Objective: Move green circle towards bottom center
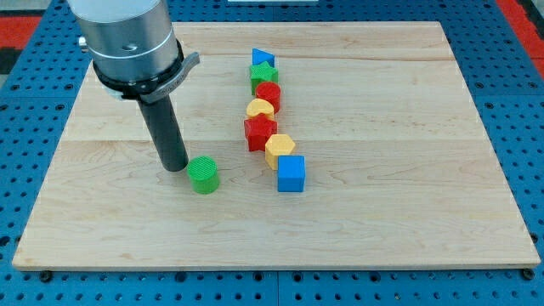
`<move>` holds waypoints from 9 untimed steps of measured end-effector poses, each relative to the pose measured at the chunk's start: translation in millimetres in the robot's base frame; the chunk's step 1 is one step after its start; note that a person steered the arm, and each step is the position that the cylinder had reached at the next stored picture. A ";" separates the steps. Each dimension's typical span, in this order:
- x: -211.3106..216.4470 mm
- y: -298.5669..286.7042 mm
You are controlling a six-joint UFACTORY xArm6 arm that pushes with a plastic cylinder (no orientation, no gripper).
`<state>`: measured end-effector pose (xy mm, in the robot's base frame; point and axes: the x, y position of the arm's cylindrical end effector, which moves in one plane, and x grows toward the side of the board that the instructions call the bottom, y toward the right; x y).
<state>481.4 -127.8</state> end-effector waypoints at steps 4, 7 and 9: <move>-18.8 24.8; 4.6 25.2; 20.1 26.6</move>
